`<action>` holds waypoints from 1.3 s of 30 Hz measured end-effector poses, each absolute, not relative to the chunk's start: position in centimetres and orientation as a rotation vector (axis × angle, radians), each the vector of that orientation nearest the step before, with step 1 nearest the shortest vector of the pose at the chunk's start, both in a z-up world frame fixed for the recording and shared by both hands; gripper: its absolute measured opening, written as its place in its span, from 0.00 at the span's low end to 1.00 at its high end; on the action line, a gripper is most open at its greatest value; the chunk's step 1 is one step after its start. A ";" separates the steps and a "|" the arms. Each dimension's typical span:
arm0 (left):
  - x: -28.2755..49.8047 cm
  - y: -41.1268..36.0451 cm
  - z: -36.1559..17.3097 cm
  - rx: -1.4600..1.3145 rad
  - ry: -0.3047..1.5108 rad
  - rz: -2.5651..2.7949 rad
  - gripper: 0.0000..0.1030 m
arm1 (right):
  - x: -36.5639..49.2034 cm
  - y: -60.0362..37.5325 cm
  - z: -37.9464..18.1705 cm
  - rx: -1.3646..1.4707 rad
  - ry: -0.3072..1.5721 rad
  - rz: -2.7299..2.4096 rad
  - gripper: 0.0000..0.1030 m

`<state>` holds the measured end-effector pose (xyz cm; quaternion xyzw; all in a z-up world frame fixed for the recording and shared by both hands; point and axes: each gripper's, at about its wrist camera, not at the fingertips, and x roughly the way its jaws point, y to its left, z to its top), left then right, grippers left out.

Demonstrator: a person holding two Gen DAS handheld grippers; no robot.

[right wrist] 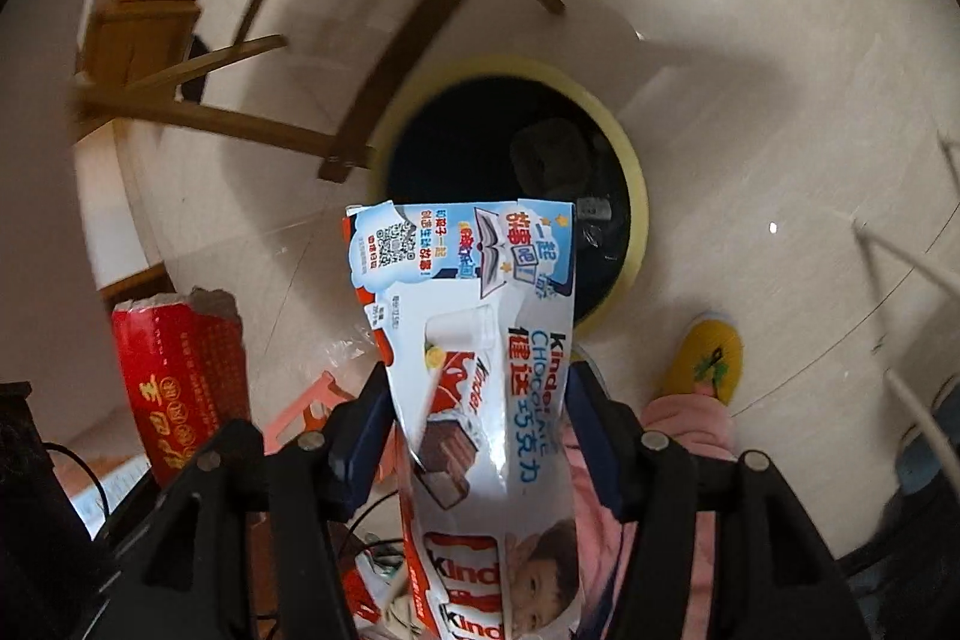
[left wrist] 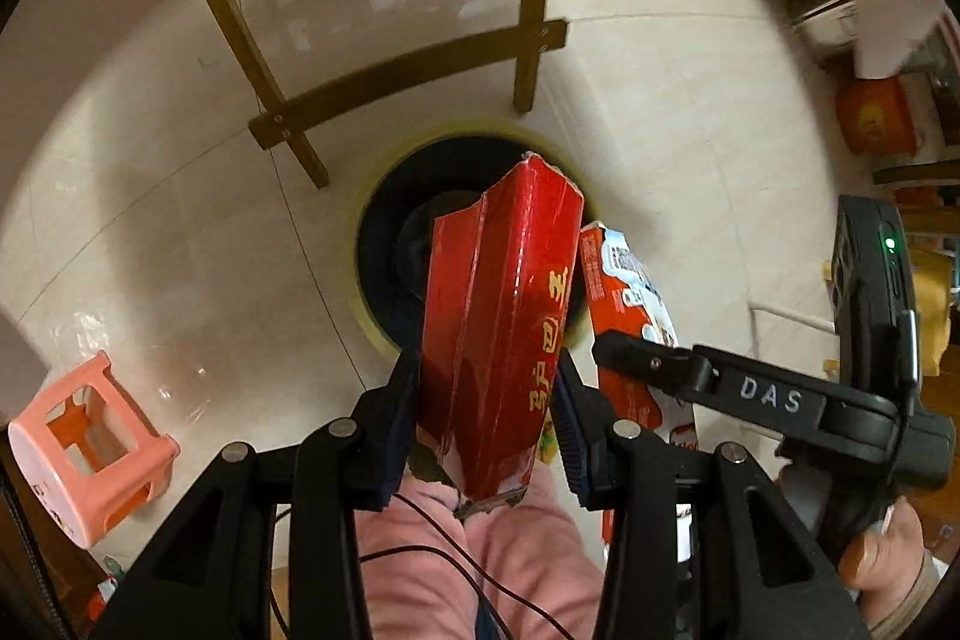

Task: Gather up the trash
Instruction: 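Open both grippers to drop the red box and wrapper into the bin, then raise both tools back over the table toward the remaining trash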

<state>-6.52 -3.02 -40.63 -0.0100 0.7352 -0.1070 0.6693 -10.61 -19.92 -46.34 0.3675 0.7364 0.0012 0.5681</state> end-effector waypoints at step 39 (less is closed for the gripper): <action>-7.2 -3.1 -40.6 0.064 1.656 -0.147 0.58 | -9.0 -19.5 -42.8 0.779 1.519 0.012 0.72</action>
